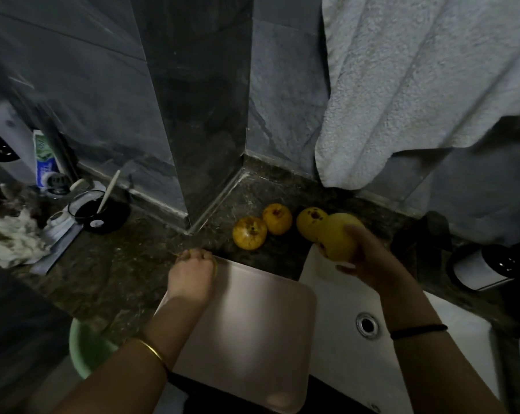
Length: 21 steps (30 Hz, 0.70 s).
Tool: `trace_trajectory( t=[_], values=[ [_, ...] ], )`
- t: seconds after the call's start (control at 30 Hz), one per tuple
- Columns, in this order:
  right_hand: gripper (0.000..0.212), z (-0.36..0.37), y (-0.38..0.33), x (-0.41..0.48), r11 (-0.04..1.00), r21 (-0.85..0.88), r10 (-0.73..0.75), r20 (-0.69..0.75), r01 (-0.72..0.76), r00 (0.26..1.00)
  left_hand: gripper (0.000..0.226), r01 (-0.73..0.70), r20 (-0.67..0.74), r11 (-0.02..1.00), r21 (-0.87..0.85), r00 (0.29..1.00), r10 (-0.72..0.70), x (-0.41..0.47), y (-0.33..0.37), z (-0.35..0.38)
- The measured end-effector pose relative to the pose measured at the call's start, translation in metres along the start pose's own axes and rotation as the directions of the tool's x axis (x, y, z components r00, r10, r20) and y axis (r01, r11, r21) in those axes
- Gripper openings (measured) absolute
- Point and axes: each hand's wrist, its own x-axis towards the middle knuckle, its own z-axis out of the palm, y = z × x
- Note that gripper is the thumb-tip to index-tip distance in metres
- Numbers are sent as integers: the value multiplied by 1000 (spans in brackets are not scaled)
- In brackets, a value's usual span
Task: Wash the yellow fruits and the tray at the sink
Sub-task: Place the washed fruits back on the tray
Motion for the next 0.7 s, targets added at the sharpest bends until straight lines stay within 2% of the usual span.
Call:
trace_trajectory(
  t=[0.07,0.13,0.17,0.23,0.3,0.37,0.4,0.5,0.57,0.7],
  values=[
    [63,11,-4,-3,978,-208,-11,-76,-5,997,40,14,-9,998,-67,1000,-15,-2,-1,0],
    [79,27,-2,-9,893,-449,-73,-221,-35,973,41,10,1,991,-134,1000,-10,-4,-3,3],
    [81,35,-4,-13,902,-432,-95,-217,-8,971,42,13,-1,985,-173,1000,-14,-3,-5,4],
    [85,50,-6,-25,930,-362,-120,-137,63,983,45,35,-10,943,-332,999,-40,-3,-12,13],
    [103,69,-3,-30,919,-363,-172,-15,155,985,45,56,-70,828,-557,991,-115,-8,-18,20],
    [113,87,-4,-39,935,-287,-186,107,210,977,42,84,-136,726,-682,961,-239,-14,-26,26],
    [113,96,-3,-44,931,-282,-188,172,231,967,39,133,-122,685,-716,943,-310,-18,-29,27],
    [111,126,4,-58,870,-380,-176,358,316,917,24,314,54,536,-784,894,-444,-29,-38,30],
    [111,149,6,-71,850,-386,-180,425,358,887,24,341,124,522,-782,905,-407,-36,-45,32],
    [97,188,9,-88,828,-366,-220,482,423,848,37,334,252,578,-744,942,-220,-50,-52,35]
  ],
)
